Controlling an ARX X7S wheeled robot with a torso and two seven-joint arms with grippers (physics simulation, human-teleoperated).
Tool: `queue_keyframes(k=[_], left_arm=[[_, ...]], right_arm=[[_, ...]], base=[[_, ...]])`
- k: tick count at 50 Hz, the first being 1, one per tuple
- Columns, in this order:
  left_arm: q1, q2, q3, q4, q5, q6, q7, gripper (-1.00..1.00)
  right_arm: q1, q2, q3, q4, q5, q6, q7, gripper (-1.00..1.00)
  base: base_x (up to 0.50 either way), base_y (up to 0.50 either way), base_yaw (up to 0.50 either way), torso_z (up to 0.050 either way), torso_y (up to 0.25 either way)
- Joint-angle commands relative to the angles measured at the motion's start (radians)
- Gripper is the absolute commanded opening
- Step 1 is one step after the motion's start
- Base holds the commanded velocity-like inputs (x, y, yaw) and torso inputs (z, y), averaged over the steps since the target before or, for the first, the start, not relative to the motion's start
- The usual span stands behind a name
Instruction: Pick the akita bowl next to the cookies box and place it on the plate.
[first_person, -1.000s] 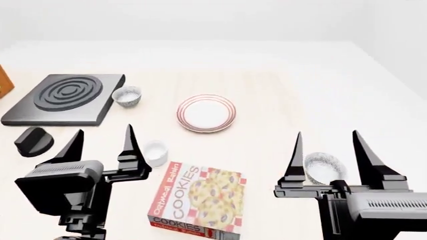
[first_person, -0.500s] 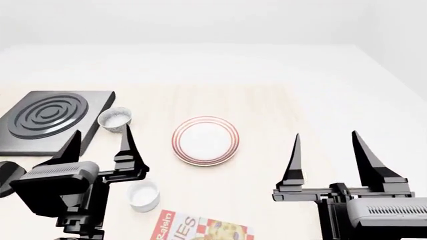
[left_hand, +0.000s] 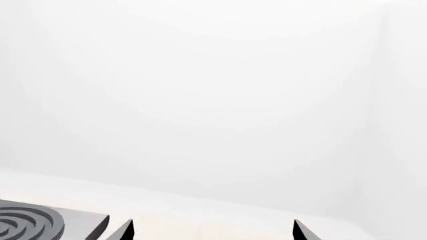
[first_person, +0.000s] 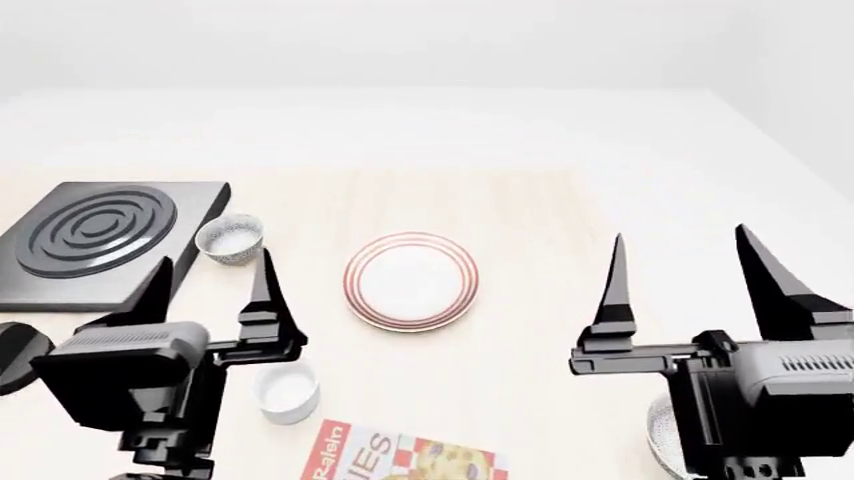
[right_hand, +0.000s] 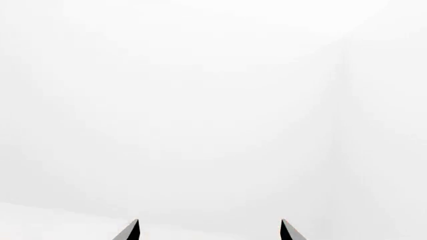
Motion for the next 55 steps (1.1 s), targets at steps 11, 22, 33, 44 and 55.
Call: queue_keyframes(k=[11,22,33,44,55], left_arm=[[-0.034,-0.012,0.048,0.028,-0.043,-0.031,-0.004,1.00],[-0.055,0.000,0.066,0.024,-0.051,-0.022,-0.020,1.00],[-0.074,-0.001,0.070,-0.022,-0.053,0.005,-0.022,1.00],[-0.068,-0.013,0.067,-0.037,-0.058,0.022,-0.018,1.00],[-0.058,-0.018,0.070,-0.051,-0.050,0.044,-0.015,1.00]], right_arm=[[0.528,0.630,0.228,0.007,1.302,0.925,0.362,1.00],[0.546,0.899,0.123,0.197,1.576,1.106,0.241,1.00],[0.638,1.011,-0.052,0.399,1.758,1.117,0.288,1.00],[0.618,1.027,-0.067,0.405,1.792,1.077,0.286,1.00],[0.485,1.047,0.065,0.426,1.718,1.017,0.229,1.00]], base=[[0.00,0.00,0.00,0.000,0.000],[0.00,0.00,0.00,0.000,0.000],[0.00,0.00,0.00,0.000,0.000],[0.00,0.00,0.00,0.000,0.000],[0.00,0.00,0.00,0.000,0.000]])
